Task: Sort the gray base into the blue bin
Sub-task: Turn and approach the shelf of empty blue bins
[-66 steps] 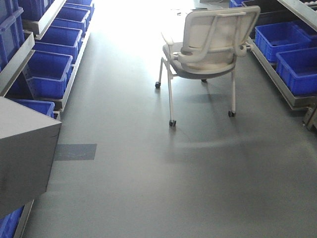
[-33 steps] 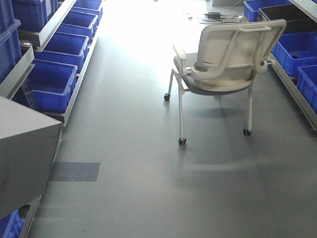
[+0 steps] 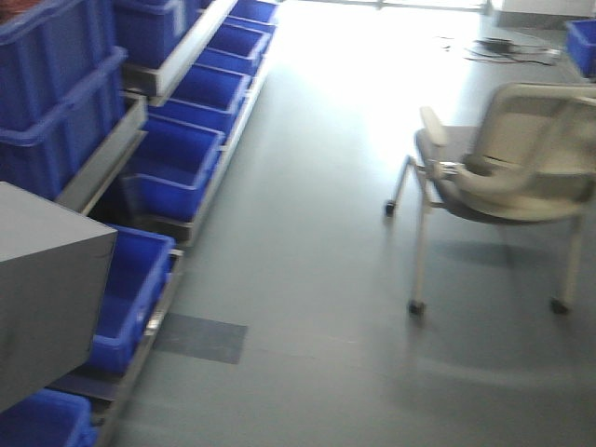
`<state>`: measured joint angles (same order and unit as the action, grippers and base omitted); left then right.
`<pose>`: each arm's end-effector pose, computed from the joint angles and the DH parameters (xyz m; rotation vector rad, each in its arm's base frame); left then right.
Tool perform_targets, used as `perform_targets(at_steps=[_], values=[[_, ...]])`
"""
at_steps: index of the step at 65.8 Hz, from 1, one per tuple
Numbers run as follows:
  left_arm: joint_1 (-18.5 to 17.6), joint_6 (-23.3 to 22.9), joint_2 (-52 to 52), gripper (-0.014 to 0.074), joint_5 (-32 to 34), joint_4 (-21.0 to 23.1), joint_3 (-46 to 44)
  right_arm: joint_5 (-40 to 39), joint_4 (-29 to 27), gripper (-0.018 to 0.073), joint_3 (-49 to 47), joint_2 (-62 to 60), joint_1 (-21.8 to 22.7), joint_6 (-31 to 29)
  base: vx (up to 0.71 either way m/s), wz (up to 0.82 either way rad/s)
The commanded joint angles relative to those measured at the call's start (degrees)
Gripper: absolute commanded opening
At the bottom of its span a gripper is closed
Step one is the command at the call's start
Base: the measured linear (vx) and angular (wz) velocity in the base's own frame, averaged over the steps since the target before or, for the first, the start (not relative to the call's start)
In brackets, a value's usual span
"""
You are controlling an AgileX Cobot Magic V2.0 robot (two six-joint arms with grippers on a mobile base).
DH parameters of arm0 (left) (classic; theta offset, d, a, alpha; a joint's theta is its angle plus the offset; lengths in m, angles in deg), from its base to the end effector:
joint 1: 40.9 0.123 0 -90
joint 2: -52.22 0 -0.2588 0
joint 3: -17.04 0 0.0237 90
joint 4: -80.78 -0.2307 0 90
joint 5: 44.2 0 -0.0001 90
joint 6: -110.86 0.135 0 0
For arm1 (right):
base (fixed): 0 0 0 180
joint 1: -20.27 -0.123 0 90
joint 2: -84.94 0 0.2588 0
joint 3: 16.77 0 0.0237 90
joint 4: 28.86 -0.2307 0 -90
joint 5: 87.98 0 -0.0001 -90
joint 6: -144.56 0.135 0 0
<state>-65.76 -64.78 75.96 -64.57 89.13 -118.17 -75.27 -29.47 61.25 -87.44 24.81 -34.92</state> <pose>0.0914 -0.0499 0.3366 0.3298 1.5288 -0.4298 0.1050 -0.0080 0.1788 0.0829 1.7147 -0.0423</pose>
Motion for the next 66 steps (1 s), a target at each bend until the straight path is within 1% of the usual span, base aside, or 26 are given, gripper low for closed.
perform_targets(at_steps=[1, 35, 47, 66], values=[[-0.09, -0.61, 0.54, -0.0006, 6.32, 0.82, -1.59, -4.25, 0.31, -0.0005, 0.05, 0.18, 0.11, -0.52, 0.21, 0.68], [-0.09, -0.61, 0.53, -0.0006, 6.31, 0.82, -1.59, -4.25, 0.31, -0.0005, 0.05, 0.18, 0.11, -0.52, 0.17, 0.74], [-0.09, -0.61, 0.53, -0.0006, 6.31, 0.82, -1.59, -4.25, 0.31, -0.0005, 0.05, 0.18, 0.11, -0.52, 0.1, 0.4], [-0.09, -0.61, 0.53, -0.0006, 6.31, 0.82, -1.59, -4.25, 0.31, -0.0005, 0.05, 0.18, 0.11, -0.52, 0.03, 0.18]])
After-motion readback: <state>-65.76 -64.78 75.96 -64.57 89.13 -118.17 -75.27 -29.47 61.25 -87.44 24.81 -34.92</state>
